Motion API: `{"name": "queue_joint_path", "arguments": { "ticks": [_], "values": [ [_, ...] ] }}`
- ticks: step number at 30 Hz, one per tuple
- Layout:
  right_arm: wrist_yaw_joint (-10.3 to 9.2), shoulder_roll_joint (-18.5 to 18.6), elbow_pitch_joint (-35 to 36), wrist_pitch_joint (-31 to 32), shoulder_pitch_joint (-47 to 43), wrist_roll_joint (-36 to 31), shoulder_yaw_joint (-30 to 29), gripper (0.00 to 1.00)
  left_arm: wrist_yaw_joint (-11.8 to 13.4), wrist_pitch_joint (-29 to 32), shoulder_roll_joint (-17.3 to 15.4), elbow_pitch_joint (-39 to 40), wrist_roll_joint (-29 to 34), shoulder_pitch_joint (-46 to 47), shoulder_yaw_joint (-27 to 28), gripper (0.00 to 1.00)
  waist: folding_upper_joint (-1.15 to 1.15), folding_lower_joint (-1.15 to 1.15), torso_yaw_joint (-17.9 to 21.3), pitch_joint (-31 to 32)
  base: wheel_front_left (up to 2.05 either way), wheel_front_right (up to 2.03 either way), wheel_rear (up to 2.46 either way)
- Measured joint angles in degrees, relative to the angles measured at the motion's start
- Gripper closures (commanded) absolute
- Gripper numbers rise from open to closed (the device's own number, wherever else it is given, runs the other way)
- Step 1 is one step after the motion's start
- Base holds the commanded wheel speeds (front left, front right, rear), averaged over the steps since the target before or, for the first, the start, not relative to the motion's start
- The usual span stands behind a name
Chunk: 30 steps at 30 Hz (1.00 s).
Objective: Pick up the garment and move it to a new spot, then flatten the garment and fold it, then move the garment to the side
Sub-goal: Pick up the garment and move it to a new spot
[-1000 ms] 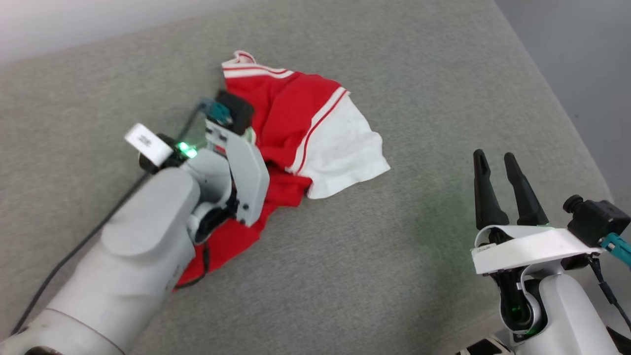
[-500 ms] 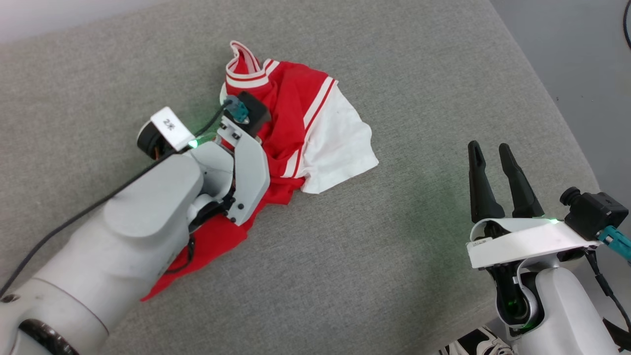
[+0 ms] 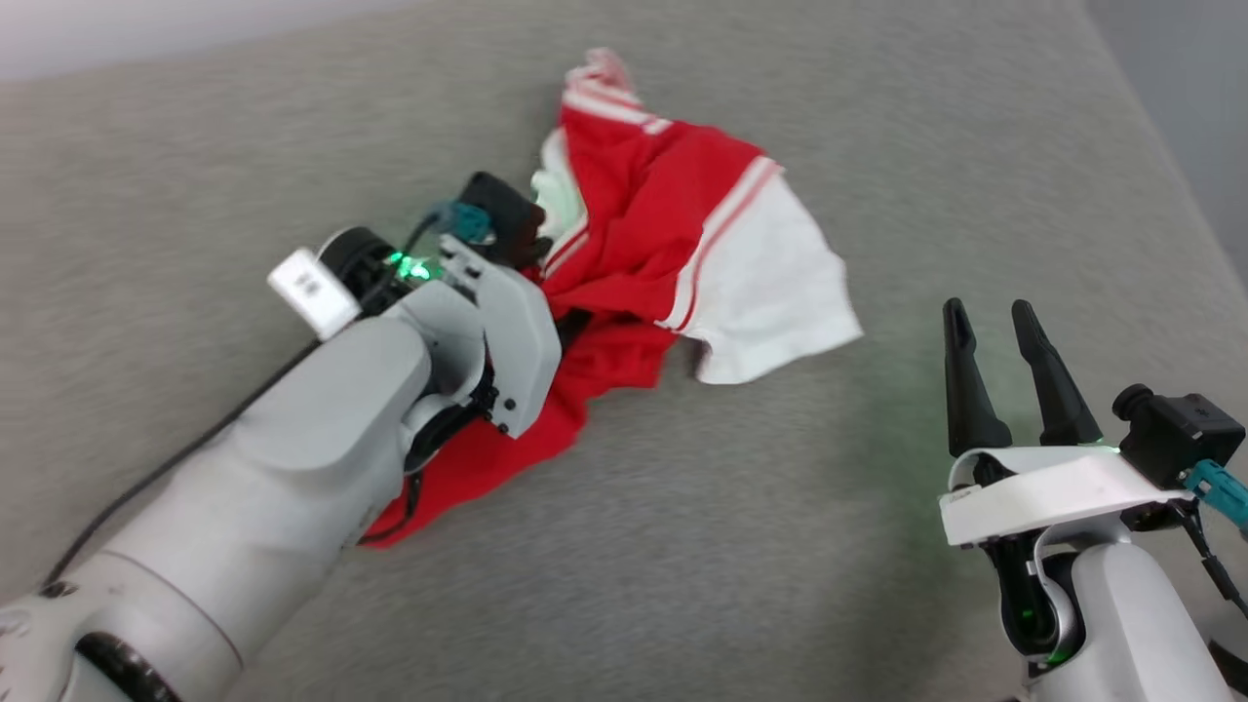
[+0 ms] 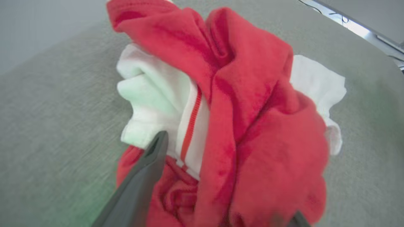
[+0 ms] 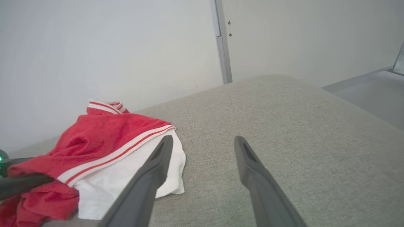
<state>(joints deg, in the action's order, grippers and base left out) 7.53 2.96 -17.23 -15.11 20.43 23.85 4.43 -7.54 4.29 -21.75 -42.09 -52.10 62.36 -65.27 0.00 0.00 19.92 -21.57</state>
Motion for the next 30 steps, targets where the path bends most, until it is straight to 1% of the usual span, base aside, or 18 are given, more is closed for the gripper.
{"name": "queue_joint_path", "arguments": {
  "ticks": [6,9,12,15,16,19,20,22,24,27,29,30],
  "values": [
    [0.0,0.3,-0.6,0.0,-1.81,-3.25,-1.29,0.0,0.01,-6.05,-0.35,3.76,-3.39,-3.09,1.81,0.0,0.0,0.0,-6.14,2.91,0.0,0.0,0.0],
    [0.0,1.18,-0.79,0.0,-2.61,-3.82,-1.42,0.0,0.15,-8.73,-1.58,5.26,-4.9,-5.49,3.12,0.0,0.0,0.0,-9.26,4.41,0.0,0.0,0.0],
    [0.0,2.09,-0.81,0.0,-3.49,-4.25,-1.54,0.0,1.51,-13.16,-2.64,6.03,-6.32,-9.07,5.06,0.0,0.0,0.0,-12.27,5.79,0.0,0.0,0.0],
    [0.0,3.32,-0.9,0.0,-4.56,-4.89,-1.94,0.0,3.19,-16.84,-3.57,5.21,-7.11,-14.17,6.3,0.0,0.0,0.0,-15.07,7.09,0.0,0.0,0.0],
    [0.0,3.68,-0.97,0.0,-4.94,-4.98,-2.24,0.0,3.88,-17.73,-3.85,4.72,-7.42,-15.9,7.03,0.0,0.0,0.0,-15.95,7.53,0.0,0.0,0.0],
    [0.0,4.88,-1.01,0.0,-6.19,-5.15,-2.92,0.0,4.92,-19.03,-3.99,3.99,-8.05,-20.72,10.1,0.0,0.0,0.0,-18.24,8.88,0.0,0.0,0.0],
    [0.0,5.38,-1.01,0.0,-6.71,-5.26,-3.24,0.0,5.34,-19.18,-3.98,3.94,-7.91,-22.25,11.5,0.0,0.0,0.0,-18.9,9.36,0.0,0.0,0.0],
    [0.0,6.28,-0.99,0.0,-7.83,-5.37,-3.94,0.0,6.17,-19.19,-4.09,5.76,-6.16,-25.38,17.11,0.0,0.0,0.0,-20.08,10.36,0.0,0.0,0.0],
    [0.0,7.12,-0.91,0.0,-8.94,-5.59,-4.31,0.0,7.33,-19.42,-4.21,8.32,-2.35,-28.85,22.58,0.0,0.0,0.0,-21.01,11.47,0.0,0.0,0.0],
    [0.0,8.16,-0.7,0.0,-10.62,-5.8,-4.91,0.0,7.89,-19.41,-3.75,12.57,2.81,-36.62,31.72,0.0,0.0,0.0,-22.06,13.16,0.0,0.0,0.0],
    [0.0,8.84,-0.44,0.0,-11.67,-5.8,-5.28,0.0,8.95,-19.41,-3.53,15.55,7.86,-41.35,36.59,0.0,0.0,0.0,-22.56,14.29,0.0,0.0,0.0],
    [0.0,9.15,-0.38,0.0,-12.14,-5.81,-5.55,0.0,9.06,-19.41,-3.02,17.12,9.59,-43.57,39.49,0.0,0.0,0.0,-22.75,14.83,0.0,0.0,0.0]
  ]
}}
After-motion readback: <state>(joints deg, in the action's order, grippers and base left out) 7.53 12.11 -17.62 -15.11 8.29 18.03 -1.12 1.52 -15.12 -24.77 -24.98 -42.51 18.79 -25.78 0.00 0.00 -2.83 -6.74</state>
